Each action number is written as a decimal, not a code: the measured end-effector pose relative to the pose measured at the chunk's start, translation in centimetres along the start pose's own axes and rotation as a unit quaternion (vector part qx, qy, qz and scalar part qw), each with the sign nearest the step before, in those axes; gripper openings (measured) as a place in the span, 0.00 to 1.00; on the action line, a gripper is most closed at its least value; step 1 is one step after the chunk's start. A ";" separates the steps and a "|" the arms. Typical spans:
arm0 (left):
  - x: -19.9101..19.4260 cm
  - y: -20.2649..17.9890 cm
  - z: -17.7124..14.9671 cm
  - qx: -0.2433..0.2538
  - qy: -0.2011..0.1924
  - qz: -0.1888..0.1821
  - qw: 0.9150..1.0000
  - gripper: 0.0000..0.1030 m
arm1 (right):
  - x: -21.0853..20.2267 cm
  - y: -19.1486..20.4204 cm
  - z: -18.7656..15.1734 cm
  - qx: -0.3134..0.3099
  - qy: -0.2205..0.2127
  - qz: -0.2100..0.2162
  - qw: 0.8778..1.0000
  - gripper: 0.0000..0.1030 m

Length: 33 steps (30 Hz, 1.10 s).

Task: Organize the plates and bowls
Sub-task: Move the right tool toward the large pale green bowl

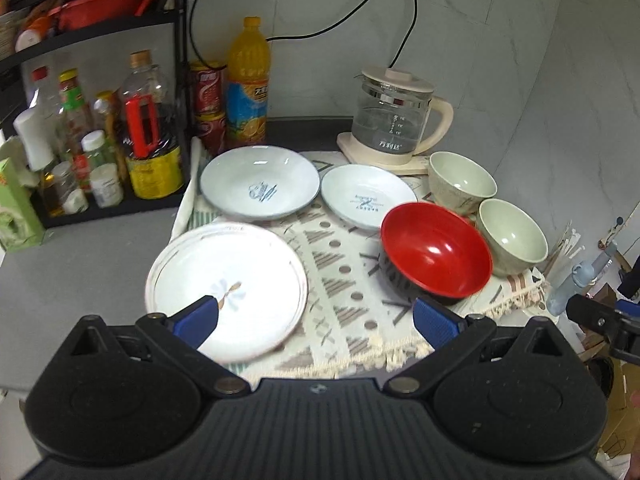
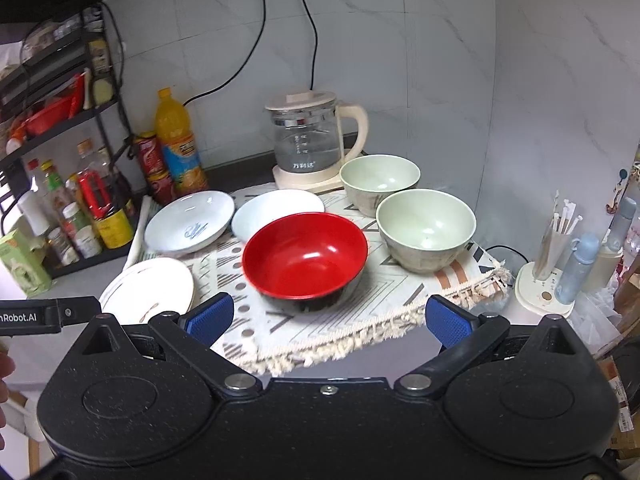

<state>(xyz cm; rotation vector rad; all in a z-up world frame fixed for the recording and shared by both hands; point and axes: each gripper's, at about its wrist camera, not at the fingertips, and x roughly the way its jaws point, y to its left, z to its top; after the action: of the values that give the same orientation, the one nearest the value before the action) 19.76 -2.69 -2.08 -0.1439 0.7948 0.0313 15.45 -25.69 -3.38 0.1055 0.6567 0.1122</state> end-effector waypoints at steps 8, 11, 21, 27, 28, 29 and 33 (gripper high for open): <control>3.6 0.4 3.0 0.018 0.014 -0.010 1.000 0.99 | 3.4 0.0 1.8 0.019 0.007 -0.020 1.000 1.00; 4.8 0.6 3.8 0.024 0.024 -0.012 0.999 0.99 | 4.5 0.2 2.3 0.031 0.010 -0.026 0.999 1.00; 7.4 -0.4 5.5 0.055 0.046 -0.022 0.997 0.99 | 7.1 0.1 3.2 0.050 0.038 -0.053 0.997 1.00; 8.6 -2.3 6.3 0.071 0.061 -0.041 0.995 0.99 | 7.9 -0.7 3.4 0.058 0.046 -0.073 0.995 1.00; 8.8 -2.7 6.5 0.074 0.062 -0.044 0.994 0.99 | 8.1 -1.0 3.5 0.061 0.047 -0.075 0.994 1.00; 8.9 -3.2 6.6 0.078 0.061 -0.049 0.994 0.99 | 8.3 -1.2 3.6 0.063 0.049 -0.077 0.994 1.00; 10.1 -4.7 7.2 0.079 0.067 -0.056 0.993 0.99 | 9.0 -2.4 3.7 0.073 0.058 -0.083 0.992 1.00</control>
<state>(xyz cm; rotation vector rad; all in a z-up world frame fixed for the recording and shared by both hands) 32.36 -6.56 -3.75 -0.0405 0.9193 -0.1492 25.02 -27.02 -6.20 0.1849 0.7864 -0.0910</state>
